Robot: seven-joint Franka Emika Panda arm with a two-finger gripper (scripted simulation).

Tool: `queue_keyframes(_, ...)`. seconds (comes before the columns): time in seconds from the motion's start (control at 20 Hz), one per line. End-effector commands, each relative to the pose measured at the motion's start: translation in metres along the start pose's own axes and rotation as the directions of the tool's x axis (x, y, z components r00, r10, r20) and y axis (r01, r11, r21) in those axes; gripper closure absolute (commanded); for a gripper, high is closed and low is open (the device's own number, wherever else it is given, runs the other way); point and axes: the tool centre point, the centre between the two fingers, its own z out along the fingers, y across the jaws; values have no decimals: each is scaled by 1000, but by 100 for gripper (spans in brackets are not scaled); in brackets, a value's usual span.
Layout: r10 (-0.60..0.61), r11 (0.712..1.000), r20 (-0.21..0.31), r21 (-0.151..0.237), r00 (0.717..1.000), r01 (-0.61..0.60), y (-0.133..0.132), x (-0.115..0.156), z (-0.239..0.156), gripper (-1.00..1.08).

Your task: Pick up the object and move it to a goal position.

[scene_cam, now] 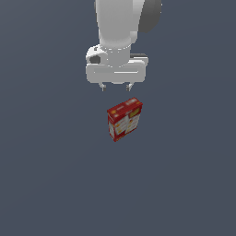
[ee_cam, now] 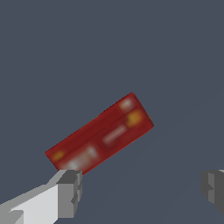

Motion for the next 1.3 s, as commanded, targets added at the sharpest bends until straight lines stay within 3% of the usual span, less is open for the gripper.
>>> queue_keyframes(0.0,6,1000,0,0,1000,-6,0,0,0,-92)
queue_keyframes(0.7,180,984,-3,-1,984,-180,-7,2,14,-92)
queue_keyframes(1.25,422,907,-8,0,907,-422,-17,3,33,-92)
